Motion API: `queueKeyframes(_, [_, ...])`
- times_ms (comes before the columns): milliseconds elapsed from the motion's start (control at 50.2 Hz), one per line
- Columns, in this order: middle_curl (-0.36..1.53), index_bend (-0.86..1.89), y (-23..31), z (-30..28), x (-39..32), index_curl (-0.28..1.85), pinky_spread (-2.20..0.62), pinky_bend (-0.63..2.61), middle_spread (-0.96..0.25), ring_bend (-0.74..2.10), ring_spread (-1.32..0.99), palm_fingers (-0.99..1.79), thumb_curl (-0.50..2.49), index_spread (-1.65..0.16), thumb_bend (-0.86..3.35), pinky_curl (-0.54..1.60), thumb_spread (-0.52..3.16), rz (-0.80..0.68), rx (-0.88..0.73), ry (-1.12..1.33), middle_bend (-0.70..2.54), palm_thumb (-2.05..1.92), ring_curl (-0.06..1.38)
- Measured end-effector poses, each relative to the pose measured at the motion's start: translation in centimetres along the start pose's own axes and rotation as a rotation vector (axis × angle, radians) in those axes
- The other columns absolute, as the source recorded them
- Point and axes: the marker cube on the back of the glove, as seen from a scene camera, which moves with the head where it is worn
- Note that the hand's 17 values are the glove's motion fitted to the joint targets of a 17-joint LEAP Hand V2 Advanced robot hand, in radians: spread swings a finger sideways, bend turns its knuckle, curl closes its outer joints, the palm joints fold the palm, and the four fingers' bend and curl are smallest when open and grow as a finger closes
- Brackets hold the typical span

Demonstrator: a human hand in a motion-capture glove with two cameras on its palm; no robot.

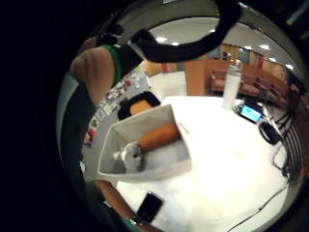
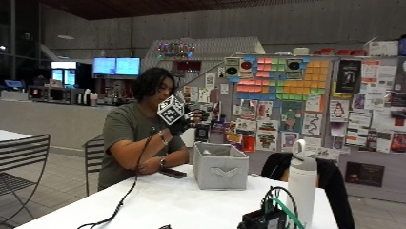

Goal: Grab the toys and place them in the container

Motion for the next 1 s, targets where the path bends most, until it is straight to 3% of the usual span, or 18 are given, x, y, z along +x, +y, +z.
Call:
queueKeyframes(80, [0.49,0.28,2.5,-1.6,0.3,0.74,0.01,0.88,-0.13,0.54,-0.20,0.10,0.38,-0.47,-0.08,0.35,0.94,0.138,-0.118,-0.030,0.36,-0.09,0.30])
queueKeyframes(259, [0.47,0.27,8.4,-4.8,3.2,0.70,0.03,0.82,-0.12,0.47,-0.18,0.04,0.34,-0.46,-0.08,0.33,0.97,0.242,-0.310,0.192,0.35,-0.09,0.29])
queueKeyframes(518, [0.44,0.20,15.7,-6.4,6.0,0.63,0.04,0.83,-0.11,0.41,-0.17,0.07,0.30,-0.46,-0.07,0.33,0.99,0.351,-0.375,0.358,0.31,-0.08,0.26])
queueKeyframes(996, [0.41,0.19,17.5,-5.8,7.3,0.56,0.04,0.76,-0.10,0.33,-0.15,0.10,0.27,-0.45,-0.06,0.32,1.06,0.411,-0.380,0.313,0.26,-0.07,0.25])
